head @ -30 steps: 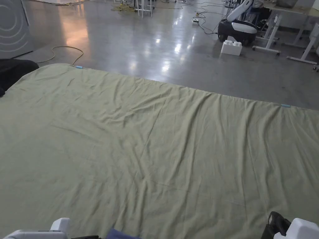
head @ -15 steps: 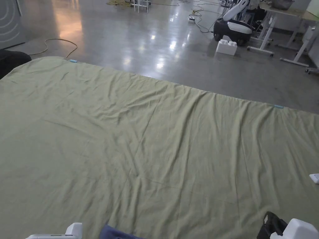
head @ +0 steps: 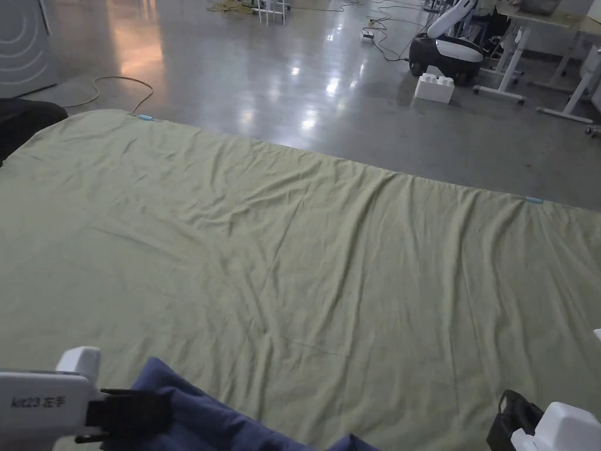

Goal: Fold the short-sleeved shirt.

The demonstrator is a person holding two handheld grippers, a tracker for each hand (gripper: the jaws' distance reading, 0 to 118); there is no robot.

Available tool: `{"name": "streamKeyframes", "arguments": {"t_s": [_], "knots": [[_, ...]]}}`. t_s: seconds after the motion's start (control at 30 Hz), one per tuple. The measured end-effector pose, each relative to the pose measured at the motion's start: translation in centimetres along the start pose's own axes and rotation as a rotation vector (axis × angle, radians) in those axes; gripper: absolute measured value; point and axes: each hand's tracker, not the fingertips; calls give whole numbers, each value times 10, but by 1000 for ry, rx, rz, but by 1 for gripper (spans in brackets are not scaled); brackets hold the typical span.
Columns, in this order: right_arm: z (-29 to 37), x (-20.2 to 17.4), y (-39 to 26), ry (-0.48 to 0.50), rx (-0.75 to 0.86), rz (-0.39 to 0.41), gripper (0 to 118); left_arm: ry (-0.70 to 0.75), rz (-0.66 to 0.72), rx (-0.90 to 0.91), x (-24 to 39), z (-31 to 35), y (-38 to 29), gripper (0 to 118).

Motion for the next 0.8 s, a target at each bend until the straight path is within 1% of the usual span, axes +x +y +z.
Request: {"name": "streamKeyframes", "arguments": {"t_s": [0.07,0.17,0.23,0.33,0.47,0.5,0.63,0.8], "knots": [[-2,-3,0,10,-2,0,2,105,-17,17,2,20,10,11],[-4,-6,0,23,1,-3,2,247,-95,14,14,30,15,11],[-5,-7,0,31,1,-9,2,290,-112,-1,30,28,10,11],[-6,-8,-2,33,-1,-16,2,296,-110,-8,49,19,2,11],[-6,-6,-2,35,-5,-19,2,333,-163,-21,87,9,-12,11],[-6,-6,-1,34,-3,-17,2,334,-171,-23,83,7,-11,11],[-6,-2,0,28,-2,-19,2,276,-171,-35,116,-3,-20,11],[-4,3,0,20,-2,-23,2,225,-251,-82,155,-28,-41,11]]}}
